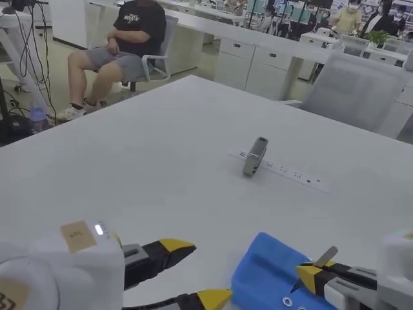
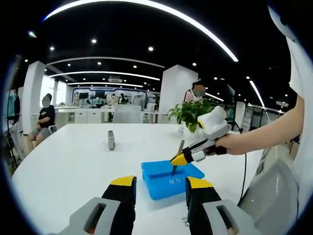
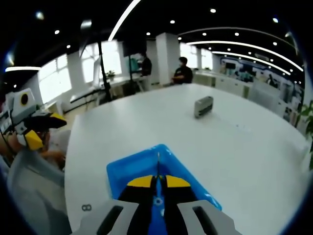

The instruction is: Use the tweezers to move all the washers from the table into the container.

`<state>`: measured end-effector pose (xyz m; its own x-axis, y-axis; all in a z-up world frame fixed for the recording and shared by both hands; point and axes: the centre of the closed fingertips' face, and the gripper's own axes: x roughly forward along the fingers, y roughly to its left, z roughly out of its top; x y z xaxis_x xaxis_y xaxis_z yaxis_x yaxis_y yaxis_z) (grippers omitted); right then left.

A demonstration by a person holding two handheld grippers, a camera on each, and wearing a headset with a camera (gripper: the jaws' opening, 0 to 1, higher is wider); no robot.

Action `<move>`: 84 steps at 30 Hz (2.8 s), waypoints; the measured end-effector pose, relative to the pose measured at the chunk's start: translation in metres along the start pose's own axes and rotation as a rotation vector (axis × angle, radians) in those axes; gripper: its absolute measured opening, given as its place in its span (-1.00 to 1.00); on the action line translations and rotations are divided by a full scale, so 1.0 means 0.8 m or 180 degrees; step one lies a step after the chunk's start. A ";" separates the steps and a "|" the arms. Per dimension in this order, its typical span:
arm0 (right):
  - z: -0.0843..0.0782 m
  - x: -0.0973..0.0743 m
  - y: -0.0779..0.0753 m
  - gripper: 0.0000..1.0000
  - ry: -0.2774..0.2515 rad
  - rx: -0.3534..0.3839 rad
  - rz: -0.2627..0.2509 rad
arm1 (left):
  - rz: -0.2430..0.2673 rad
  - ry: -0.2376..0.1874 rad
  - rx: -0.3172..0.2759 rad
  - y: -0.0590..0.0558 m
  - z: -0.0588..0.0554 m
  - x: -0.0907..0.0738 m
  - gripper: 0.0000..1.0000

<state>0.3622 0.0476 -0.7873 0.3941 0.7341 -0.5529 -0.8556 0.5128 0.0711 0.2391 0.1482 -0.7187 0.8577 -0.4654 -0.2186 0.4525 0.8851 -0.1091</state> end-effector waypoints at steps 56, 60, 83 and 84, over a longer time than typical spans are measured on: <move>-0.058 0.001 0.164 -0.92 0.0224 -0.0061 0.0974 | 0.0017 -0.0012 0.0019 0.001 0.001 -0.001 -0.28; -0.061 0.001 0.168 -0.92 0.0248 -0.0124 0.0989 | 0.0016 -0.0012 0.0019 0.001 0.001 -0.001 -0.28; -0.061 0.000 0.175 -0.94 0.0214 -0.0432 0.0953 | 0.0052 -0.0033 0.0027 0.003 0.002 -0.003 -0.29; -0.061 0.000 0.175 -0.94 0.0218 -0.0431 0.0955 | 0.0054 -0.0034 0.0028 0.003 0.002 -0.004 -0.29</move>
<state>0.2264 0.0976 -0.8178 0.0984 0.8094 -0.5789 -0.9686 0.2112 0.1308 0.2383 0.1519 -0.7164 0.8679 -0.4503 -0.2098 0.4399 0.8928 -0.0969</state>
